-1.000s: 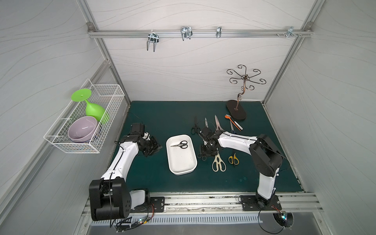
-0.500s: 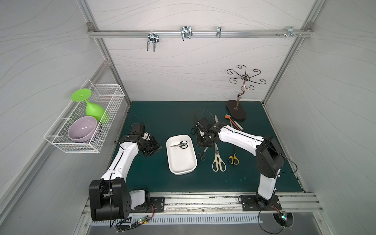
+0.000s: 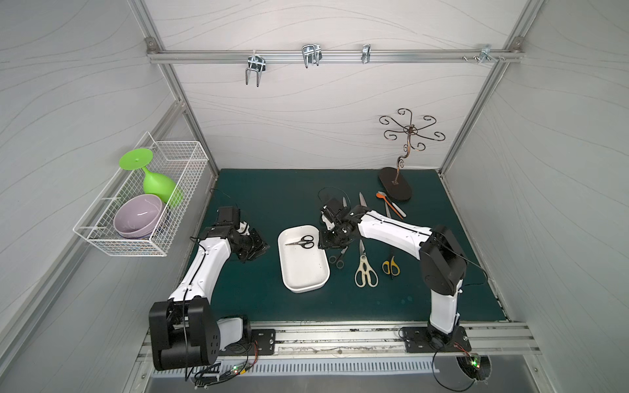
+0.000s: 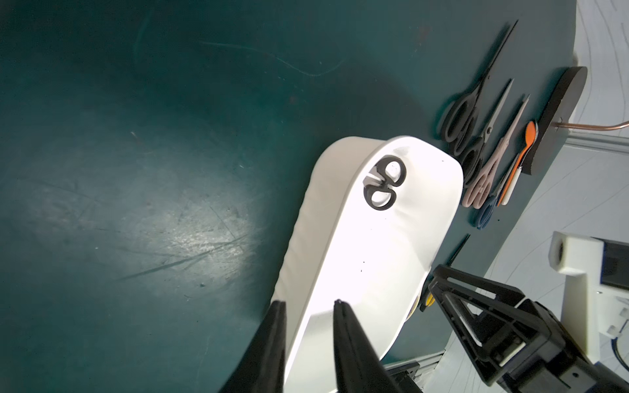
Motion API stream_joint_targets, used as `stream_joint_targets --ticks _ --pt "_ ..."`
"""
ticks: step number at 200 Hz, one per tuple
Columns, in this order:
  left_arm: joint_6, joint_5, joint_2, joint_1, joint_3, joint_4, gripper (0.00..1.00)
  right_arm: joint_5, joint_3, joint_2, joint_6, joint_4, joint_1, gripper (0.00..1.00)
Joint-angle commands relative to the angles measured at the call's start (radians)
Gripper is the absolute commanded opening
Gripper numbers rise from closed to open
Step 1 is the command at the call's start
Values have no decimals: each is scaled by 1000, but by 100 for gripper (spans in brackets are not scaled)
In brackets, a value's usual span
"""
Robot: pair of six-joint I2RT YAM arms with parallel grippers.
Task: Take the scissors out of the storage box
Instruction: Adjust the storage box at the center of the board.
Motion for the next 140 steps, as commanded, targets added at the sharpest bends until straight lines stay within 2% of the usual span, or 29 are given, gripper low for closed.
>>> stream_joint_targets --ticks 1,77,140 --pt "38 -4 -6 14 40 -17 28 -24 -14 14 4 -1 7 48" --pt "-55 25 -19 34 59 35 28 -103 7 52 43 49 67 45" --pt "-26 -15 -91 34 68 -50 28 -172 93 138 115 111 105 45"
